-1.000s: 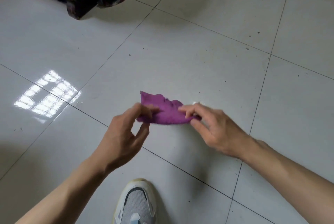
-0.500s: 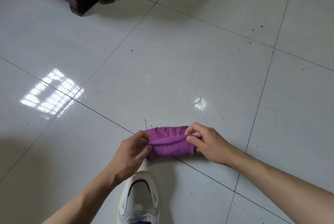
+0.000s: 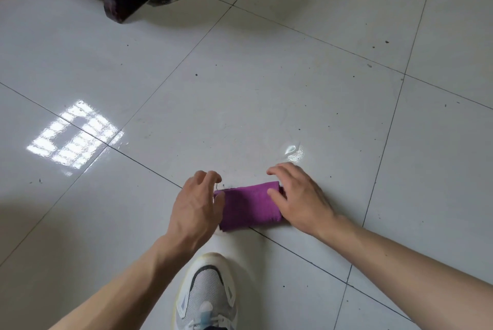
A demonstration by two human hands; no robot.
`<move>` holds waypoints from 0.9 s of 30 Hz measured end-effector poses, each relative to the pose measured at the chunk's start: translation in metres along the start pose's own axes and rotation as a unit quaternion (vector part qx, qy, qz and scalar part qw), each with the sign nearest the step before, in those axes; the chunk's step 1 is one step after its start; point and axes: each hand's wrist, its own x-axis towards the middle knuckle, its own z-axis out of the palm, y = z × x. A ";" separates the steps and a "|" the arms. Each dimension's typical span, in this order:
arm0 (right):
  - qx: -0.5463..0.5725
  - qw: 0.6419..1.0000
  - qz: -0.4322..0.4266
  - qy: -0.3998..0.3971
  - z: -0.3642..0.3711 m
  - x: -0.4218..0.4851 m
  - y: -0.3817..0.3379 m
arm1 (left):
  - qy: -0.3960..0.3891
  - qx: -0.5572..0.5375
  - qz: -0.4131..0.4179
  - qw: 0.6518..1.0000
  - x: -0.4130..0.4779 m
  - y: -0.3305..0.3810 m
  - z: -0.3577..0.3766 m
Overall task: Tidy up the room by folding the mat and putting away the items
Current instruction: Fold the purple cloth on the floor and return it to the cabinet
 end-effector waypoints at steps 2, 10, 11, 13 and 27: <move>-0.060 0.995 -0.075 -0.016 0.009 -0.005 -0.004 | 0.021 0.030 0.065 0.997 -0.010 0.004 0.007; -0.205 0.972 -0.081 -0.084 0.054 -0.038 -0.010 | -0.065 0.142 0.167 0.973 -0.039 0.012 0.033; -0.205 0.974 -0.060 -0.071 0.058 -0.043 -0.011 | -0.060 0.138 0.175 0.973 -0.041 0.013 0.034; -0.196 0.979 -0.018 -0.062 0.064 -0.053 -0.015 | -0.066 0.132 0.178 0.973 -0.047 0.012 0.038; -0.187 0.977 0.104 -0.019 0.074 -0.033 -0.004 | -0.090 0.109 0.191 0.971 0.000 0.005 0.071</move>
